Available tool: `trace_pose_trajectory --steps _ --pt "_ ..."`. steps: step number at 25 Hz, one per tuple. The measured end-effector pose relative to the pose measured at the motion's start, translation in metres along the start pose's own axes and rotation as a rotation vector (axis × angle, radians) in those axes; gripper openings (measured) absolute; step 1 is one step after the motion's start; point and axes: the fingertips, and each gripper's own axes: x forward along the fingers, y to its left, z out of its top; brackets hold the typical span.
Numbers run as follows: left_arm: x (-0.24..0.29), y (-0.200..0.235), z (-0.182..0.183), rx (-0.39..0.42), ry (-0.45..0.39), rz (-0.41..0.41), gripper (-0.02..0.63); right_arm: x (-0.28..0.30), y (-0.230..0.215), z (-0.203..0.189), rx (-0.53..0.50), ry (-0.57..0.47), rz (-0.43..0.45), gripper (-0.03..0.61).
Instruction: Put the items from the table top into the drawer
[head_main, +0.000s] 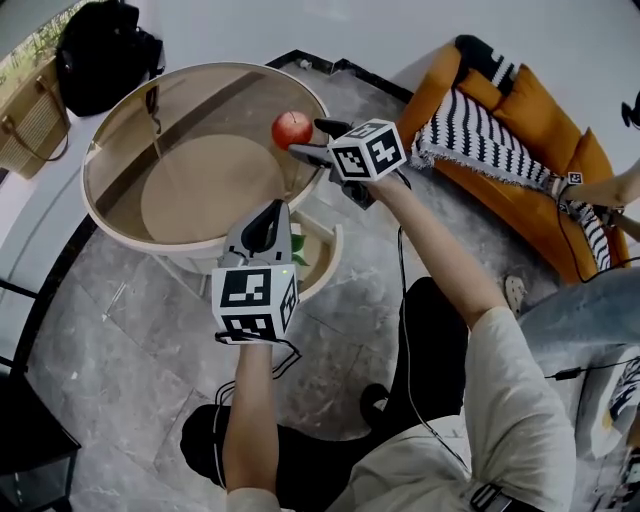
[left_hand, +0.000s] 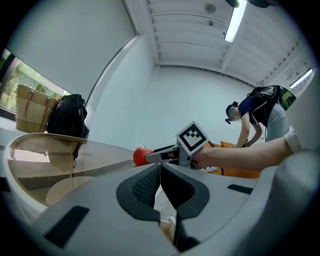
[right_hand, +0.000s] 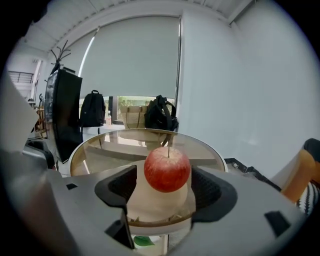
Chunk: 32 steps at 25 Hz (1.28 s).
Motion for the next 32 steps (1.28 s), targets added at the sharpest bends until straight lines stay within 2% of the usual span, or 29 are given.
trace_pose_trajectory --steps 5,12,21,27,32 --pt "0.001 0.000 0.008 -0.037 -0.025 -0.005 0.021 0.018 0.000 0.006 -0.059 0.050 0.012 0.346" --pt "-0.003 0.004 0.013 -0.034 -0.041 -0.003 0.021 0.040 -0.010 0.002 -0.023 0.090 0.017 0.365" --pt "-0.009 0.005 0.006 -0.037 -0.034 -0.017 0.021 0.035 -0.003 0.010 -0.029 0.014 0.009 0.365" --pt "-0.002 -0.020 -0.006 -0.011 -0.008 -0.081 0.021 0.006 0.001 0.020 -0.037 -0.053 0.005 0.364" --pt "0.000 -0.042 -0.019 0.030 0.015 -0.143 0.021 -0.035 -0.023 0.004 0.001 -0.095 -0.046 0.364"
